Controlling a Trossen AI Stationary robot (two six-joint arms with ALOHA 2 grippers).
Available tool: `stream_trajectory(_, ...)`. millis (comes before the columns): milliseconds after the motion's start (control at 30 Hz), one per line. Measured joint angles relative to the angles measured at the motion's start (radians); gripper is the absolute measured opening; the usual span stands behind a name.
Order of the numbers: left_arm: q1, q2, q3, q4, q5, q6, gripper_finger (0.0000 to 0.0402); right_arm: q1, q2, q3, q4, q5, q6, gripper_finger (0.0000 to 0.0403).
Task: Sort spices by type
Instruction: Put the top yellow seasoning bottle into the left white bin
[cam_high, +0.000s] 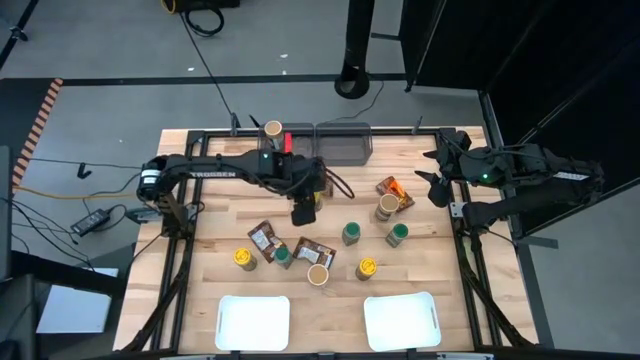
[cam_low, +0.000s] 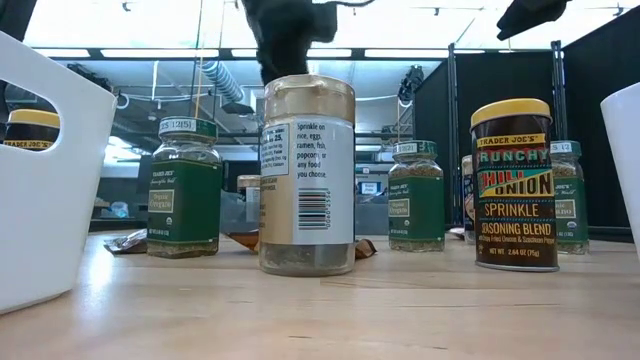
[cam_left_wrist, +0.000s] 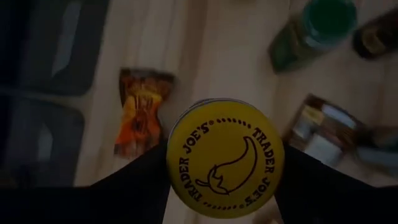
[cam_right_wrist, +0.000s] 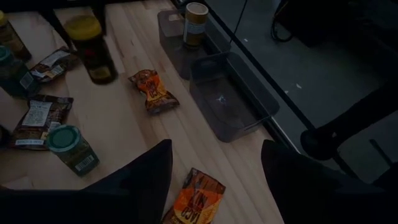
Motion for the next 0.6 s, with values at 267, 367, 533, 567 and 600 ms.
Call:
stream_trajectory(267,-0.142,-0.015,0.210,-0.287,0.033,-0.127,0.0230,0.000,0.000,0.000,0.000,0.000,-0.002,0.0251)
stream_trajectory(367,-0.227,-0.035,0.265,-0.336,0.034,-0.243,0.0230,0.000,0.000,0.000,0.000,0.000,-0.003,0.0250)
stream_trajectory(533,-0.399,-0.063,0.291,-0.345,-0.002,-0.485,0.0230,0.000,0.000,0.000,0.000,0.000,-0.003,0.0251)
stream_trajectory(567,-0.439,-0.066,0.291,-0.346,-0.017,-0.543,0.0230,0.000,0.000,0.000,0.001,0.000,-0.003,0.0251)
stream_trajectory(600,-0.477,-0.066,0.291,-0.353,-0.039,-0.601,0.0230,0.000,0.000,0.000,0.000,0.000,-0.003,0.0251)
